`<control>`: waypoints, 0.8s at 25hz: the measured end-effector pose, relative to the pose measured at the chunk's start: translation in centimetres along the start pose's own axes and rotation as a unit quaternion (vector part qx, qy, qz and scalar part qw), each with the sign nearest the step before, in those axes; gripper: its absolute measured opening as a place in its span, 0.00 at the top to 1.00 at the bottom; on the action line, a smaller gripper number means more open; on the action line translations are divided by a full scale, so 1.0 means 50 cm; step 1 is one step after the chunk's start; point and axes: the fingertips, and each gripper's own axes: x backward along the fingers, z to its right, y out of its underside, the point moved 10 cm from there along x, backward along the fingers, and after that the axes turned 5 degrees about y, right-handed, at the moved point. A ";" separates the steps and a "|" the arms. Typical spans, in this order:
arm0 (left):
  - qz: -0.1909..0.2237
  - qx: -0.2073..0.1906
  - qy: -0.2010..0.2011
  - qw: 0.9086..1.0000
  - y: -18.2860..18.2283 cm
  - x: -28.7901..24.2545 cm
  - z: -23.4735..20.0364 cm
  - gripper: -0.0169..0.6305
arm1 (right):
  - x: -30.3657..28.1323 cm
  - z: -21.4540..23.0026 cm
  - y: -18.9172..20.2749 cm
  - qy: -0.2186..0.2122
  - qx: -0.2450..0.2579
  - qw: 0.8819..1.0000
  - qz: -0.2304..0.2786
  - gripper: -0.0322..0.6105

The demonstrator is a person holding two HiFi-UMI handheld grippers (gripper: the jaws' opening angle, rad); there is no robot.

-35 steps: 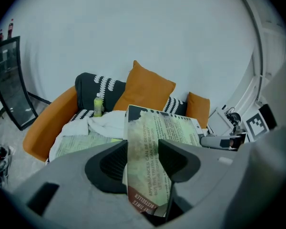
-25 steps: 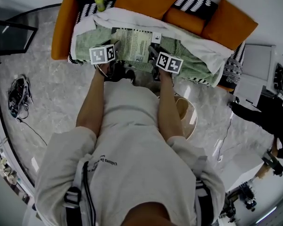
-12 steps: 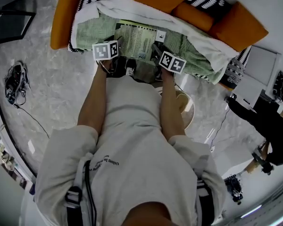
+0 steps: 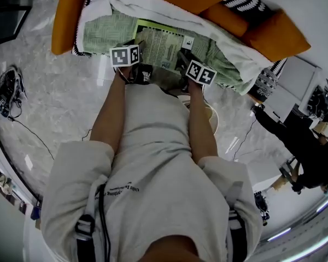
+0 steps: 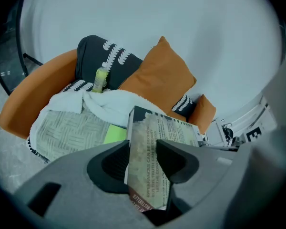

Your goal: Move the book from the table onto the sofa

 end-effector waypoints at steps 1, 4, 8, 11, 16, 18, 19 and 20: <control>-0.003 0.003 0.002 1.000 -0.002 -0.007 -0.005 0.69 | -0.005 0.001 -0.002 0.004 -0.002 1.000 -0.004 0.60; -0.011 0.007 0.001 1.000 -0.011 -0.015 -0.024 0.69 | -0.026 -0.008 -0.005 0.007 -0.012 1.000 -0.013 0.60; -0.015 0.012 -0.002 1.000 -0.018 -0.021 -0.055 0.69 | -0.058 -0.019 -0.006 0.005 -0.019 1.000 -0.022 0.60; -0.020 0.018 0.002 1.000 -0.013 -0.037 -0.094 0.70 | -0.099 -0.022 0.000 0.000 -0.019 0.999 -0.032 0.60; -0.032 0.018 -0.011 0.999 -0.007 -0.063 -0.146 0.70 | -0.163 -0.024 0.029 -0.005 -0.031 0.999 -0.041 0.60; -0.037 0.013 -0.013 0.999 -0.011 -0.085 -0.161 0.70 | -0.187 -0.019 0.034 -0.002 -0.041 0.998 -0.042 0.60; -0.039 0.010 -0.014 0.999 -0.013 -0.094 -0.167 0.70 | -0.198 -0.015 0.037 -0.001 -0.046 0.998 -0.041 0.60; -0.042 0.007 -0.014 0.999 -0.013 -0.103 -0.170 0.70 | -0.207 -0.010 0.041 -0.003 -0.049 0.998 -0.041 0.60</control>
